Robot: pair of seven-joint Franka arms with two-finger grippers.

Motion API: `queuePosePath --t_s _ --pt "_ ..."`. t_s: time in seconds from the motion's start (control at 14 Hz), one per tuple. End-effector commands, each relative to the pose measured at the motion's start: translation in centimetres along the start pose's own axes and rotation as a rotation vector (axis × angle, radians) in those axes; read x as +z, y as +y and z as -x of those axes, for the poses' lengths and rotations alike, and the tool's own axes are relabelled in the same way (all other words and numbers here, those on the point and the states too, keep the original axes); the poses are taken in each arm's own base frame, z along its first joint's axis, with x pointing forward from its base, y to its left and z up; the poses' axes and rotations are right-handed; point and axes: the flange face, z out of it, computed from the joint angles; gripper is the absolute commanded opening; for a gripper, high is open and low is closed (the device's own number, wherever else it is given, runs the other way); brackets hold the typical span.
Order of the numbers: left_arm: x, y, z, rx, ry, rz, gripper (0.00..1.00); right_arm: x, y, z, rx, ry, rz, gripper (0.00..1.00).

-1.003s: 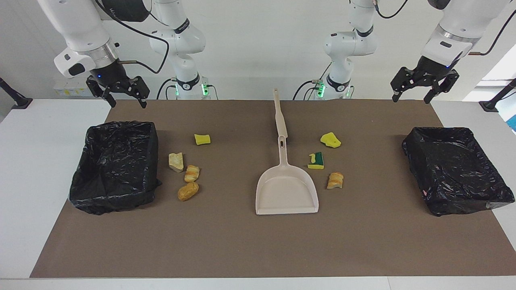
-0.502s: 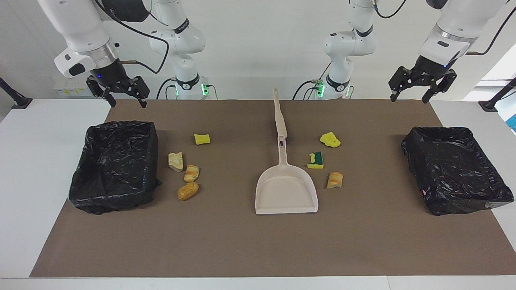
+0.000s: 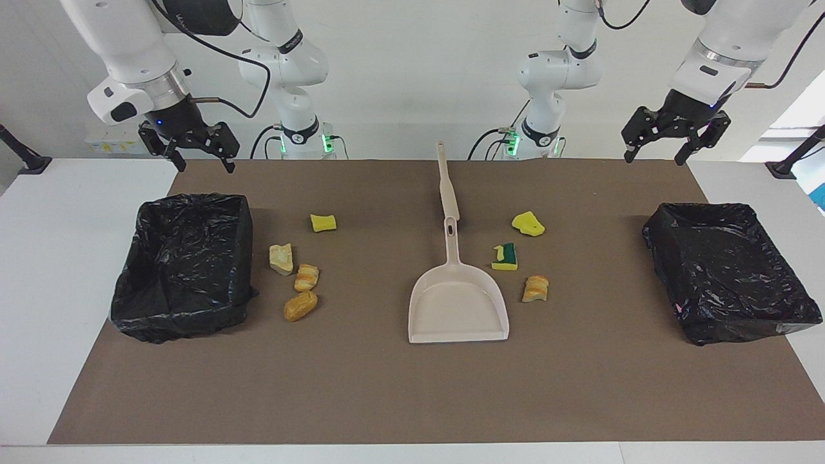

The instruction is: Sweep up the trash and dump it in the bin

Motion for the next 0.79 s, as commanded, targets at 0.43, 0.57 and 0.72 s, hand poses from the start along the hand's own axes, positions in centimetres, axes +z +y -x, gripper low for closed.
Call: queuePosePath --t_s 0.43,0.57,0.72 --pt "1.3 2.1 3.0 0.044 -0.044 0.001 1.0 -0.1 0.2 0.9 -0.017 -0.003 -0.008 1.0" --pt "2.8 3.9 4.8 0.068 -0.082 -0.001 1.0 -0.2 0.0 1.0 -0.019 -0.003 -0.009 1.0" --pt "4.8 6.3 7.4 0.095 -0.126 -0.009 1.0 -0.2 -0.6 1.1 -0.027 -0.006 -0.007 1.0"
